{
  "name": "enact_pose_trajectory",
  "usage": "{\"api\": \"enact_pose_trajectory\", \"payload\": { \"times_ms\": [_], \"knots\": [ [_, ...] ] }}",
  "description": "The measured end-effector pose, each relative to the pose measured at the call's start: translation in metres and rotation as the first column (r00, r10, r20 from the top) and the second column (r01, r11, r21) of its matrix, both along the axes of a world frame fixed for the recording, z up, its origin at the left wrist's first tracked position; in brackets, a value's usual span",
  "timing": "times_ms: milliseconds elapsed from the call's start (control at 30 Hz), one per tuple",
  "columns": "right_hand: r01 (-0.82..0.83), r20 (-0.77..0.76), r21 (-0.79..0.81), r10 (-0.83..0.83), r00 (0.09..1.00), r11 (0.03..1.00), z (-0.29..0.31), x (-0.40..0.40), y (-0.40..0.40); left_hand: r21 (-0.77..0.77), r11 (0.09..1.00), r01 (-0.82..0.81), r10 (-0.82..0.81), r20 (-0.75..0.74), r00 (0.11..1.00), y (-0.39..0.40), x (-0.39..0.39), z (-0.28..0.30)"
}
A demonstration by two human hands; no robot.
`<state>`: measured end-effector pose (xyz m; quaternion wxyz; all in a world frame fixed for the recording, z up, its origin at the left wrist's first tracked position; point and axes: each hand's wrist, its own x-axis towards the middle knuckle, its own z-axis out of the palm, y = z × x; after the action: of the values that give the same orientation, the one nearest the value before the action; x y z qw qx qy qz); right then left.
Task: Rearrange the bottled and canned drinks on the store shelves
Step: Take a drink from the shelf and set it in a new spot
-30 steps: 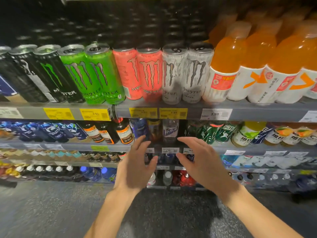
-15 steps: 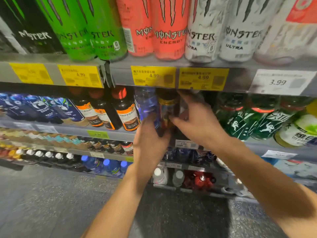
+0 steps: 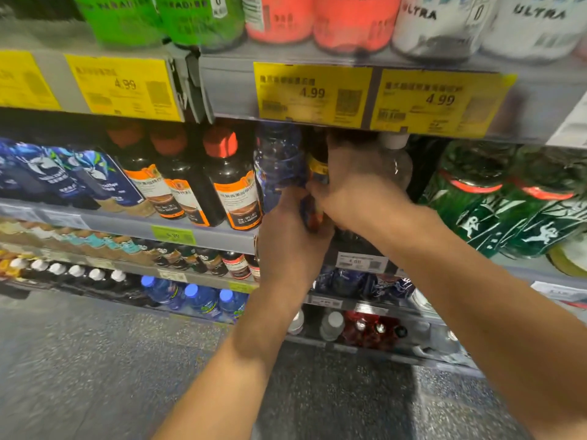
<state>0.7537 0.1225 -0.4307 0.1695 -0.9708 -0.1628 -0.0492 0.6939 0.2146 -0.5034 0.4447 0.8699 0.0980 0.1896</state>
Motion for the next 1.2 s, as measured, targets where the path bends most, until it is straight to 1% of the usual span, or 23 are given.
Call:
{"api": "enact_pose_trajectory", "payload": {
  "times_ms": [100,167,200,267,333,400,467,567,633,700,800,900,1033,1133,1200],
  "knots": [
    [-0.011,0.061,0.008,0.011,0.998,1.000,-0.005,-0.003,-0.003,-0.054,0.998,-0.015,0.015,0.004,1.000,0.000,0.000,-0.001],
    [-0.027,0.111,0.084,0.018,0.994,0.996,-0.007,-0.008,-0.008,-0.077,0.997,-0.018,0.020,0.024,1.000,0.001,0.000,-0.001],
    [-0.038,0.128,0.158,0.018,0.992,0.987,-0.008,-0.012,-0.011,-0.084,0.996,-0.012,0.015,0.035,0.999,0.000,-0.001,0.000],
    [-0.039,0.107,0.296,0.008,0.994,0.954,-0.011,-0.019,-0.014,-0.064,0.998,0.004,-0.002,0.038,0.999,0.000,-0.003,0.002],
    [-0.018,0.060,0.380,-0.005,0.998,0.925,-0.012,-0.027,-0.017,-0.022,1.000,0.019,-0.019,0.025,1.000,-0.001,-0.007,0.007],
    [-0.002,0.029,0.431,-0.011,1.000,0.902,-0.011,-0.036,-0.020,-0.003,1.000,0.027,-0.027,0.010,1.000,0.000,-0.013,0.012],
    [0.022,0.022,0.437,-0.035,0.999,0.899,-0.010,-0.045,-0.024,-0.044,0.997,0.060,-0.060,-0.003,0.998,0.001,-0.019,0.018],
    [0.038,0.068,0.525,-0.086,0.994,0.850,0.001,-0.060,-0.030,-0.088,0.989,0.119,-0.121,-0.009,0.993,0.004,-0.028,0.030],
    [0.014,0.098,0.567,-0.084,0.992,0.824,0.014,-0.071,-0.036,-0.089,0.982,0.168,-0.169,-0.005,0.986,0.005,-0.034,0.041],
    [-0.010,0.117,0.560,-0.068,0.991,0.828,0.029,-0.083,-0.043,-0.090,0.964,0.251,-0.253,-0.010,0.968,0.004,-0.041,0.056],
    [0.019,0.100,0.566,-0.092,0.991,0.824,0.055,-0.103,-0.053,-0.108,0.929,0.353,-0.356,-0.004,0.935,-0.001,-0.058,0.083],
    [0.074,0.050,0.565,-0.124,0.991,0.822,0.087,-0.124,-0.060,-0.137,0.929,0.343,-0.349,-0.024,0.937,-0.009,-0.075,0.115],
    [0.080,0.034,0.555,-0.119,0.992,0.828,0.138,-0.147,-0.072,-0.193,0.917,0.350,-0.352,0.023,0.936,-0.014,-0.094,0.163],
    [0.084,0.009,0.614,-0.114,0.993,0.785,0.178,-0.157,-0.080,-0.240,0.895,0.377,-0.375,0.054,0.925,-0.017,-0.103,0.208],
    [0.070,0.010,0.662,-0.102,0.995,0.747,0.204,-0.161,-0.084,-0.304,0.864,0.402,-0.406,0.053,0.912,-0.020,-0.105,0.239]
  ]
}}
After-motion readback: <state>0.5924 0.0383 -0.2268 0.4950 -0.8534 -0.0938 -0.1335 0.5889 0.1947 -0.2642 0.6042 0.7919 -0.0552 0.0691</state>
